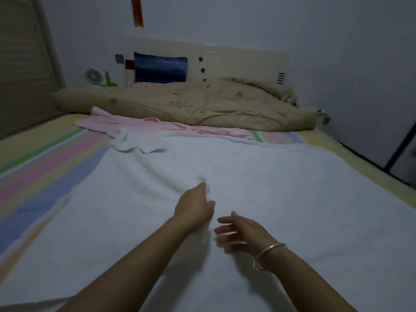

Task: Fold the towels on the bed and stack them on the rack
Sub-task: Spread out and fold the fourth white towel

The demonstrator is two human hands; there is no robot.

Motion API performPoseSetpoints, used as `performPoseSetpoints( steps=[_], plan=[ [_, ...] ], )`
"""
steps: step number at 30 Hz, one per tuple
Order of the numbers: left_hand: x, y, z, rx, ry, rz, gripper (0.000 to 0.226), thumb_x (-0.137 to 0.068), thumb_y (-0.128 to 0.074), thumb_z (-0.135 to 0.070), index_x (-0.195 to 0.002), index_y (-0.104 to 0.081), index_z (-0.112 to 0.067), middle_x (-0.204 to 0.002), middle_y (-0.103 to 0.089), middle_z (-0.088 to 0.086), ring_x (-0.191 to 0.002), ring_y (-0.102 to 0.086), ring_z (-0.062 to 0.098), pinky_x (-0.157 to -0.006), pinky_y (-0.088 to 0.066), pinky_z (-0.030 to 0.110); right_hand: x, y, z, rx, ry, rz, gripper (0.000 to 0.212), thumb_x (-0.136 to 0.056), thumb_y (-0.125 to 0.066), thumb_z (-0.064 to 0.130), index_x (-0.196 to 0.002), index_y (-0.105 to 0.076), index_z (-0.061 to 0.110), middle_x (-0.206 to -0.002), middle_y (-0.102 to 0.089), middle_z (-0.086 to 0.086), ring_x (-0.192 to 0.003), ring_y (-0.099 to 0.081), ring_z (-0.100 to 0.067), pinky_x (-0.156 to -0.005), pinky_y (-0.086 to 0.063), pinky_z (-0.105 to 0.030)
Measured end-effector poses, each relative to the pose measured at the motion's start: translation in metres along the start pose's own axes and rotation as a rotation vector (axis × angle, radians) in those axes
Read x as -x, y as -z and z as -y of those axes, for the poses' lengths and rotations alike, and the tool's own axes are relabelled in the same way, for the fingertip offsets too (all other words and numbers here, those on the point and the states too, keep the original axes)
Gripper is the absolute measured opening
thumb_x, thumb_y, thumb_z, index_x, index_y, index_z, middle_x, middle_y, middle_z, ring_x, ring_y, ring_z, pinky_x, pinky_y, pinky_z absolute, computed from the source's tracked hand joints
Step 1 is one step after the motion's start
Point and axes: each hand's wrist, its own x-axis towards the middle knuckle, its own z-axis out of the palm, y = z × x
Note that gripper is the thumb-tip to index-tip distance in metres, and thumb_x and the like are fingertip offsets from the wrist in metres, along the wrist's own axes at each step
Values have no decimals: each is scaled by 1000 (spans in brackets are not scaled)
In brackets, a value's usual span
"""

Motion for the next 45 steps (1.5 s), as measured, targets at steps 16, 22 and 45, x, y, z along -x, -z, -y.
performPoseSetpoints(
  steps=[16,22,45],
  plan=[
    [46,-284,-361,422,-210,343,47,-99,-39,-43,-130,-58,-14,-126,-64,10,-113,-61,28,-99,-48,40,100,421,-55,42,-94,-507,42,-100,-43,40,-107,-62,3,-83,-62,-13,-71,-58,-28,-62,-48,-35],
    [57,-289,-303,305,-195,273,30,-96,-43,-24,-101,-68,-9,-97,-73,9,-87,-68,29,-83,-54,40,104,425,-73,370,-46,-529,56,-98,-44,42,-135,-48,0,-143,-45,-14,-131,-42,-30,-107,-30,-34],
    [85,-338,-367,-185,-789,307,15,-85,-58,-26,-100,-57,-21,-99,-63,0,-90,-58,23,-67,-35,30,112,489,-127,851,138,-393,32,-91,-59,31,-66,-47,14,-60,-48,-4,-57,-50,-23,-59,-35,-31]
  ],
)
